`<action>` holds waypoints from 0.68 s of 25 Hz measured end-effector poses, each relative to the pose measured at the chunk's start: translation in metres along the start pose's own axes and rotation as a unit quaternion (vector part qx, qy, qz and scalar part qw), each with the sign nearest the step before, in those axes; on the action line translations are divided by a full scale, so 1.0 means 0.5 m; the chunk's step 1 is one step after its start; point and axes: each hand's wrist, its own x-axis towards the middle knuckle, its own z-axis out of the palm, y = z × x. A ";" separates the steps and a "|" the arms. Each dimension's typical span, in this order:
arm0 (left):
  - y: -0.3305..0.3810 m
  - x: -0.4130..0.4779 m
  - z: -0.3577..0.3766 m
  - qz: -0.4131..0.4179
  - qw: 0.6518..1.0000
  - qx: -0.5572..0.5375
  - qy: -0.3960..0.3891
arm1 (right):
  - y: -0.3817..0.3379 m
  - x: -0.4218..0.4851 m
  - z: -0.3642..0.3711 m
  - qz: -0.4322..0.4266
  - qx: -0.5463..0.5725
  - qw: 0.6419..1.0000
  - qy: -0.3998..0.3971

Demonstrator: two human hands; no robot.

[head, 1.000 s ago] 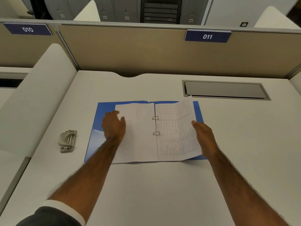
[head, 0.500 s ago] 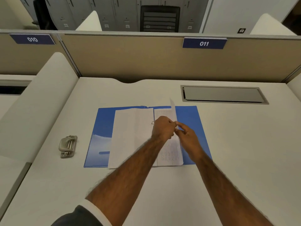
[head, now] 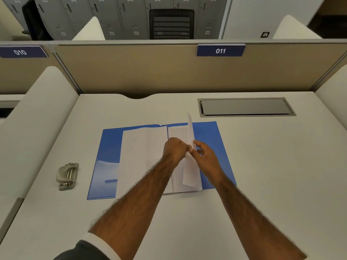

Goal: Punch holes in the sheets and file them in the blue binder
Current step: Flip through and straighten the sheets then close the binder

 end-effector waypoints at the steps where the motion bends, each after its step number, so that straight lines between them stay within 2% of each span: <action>1: -0.001 0.000 -0.002 0.011 1.000 -0.008 0.002 | -0.003 -0.001 -0.001 0.002 0.003 1.000 0.001; 6: -0.018 -0.016 -0.041 0.051 0.994 -0.094 0.015 | -0.017 0.000 -0.014 0.024 0.037 0.999 0.010; 14: -0.191 0.026 -0.281 -0.016 0.988 -0.012 0.151 | 0.008 0.010 -0.021 0.014 0.049 0.999 0.009; 17: -0.256 0.033 -0.337 -0.047 0.985 0.026 0.164 | 0.004 0.009 -0.023 0.017 0.045 0.999 0.015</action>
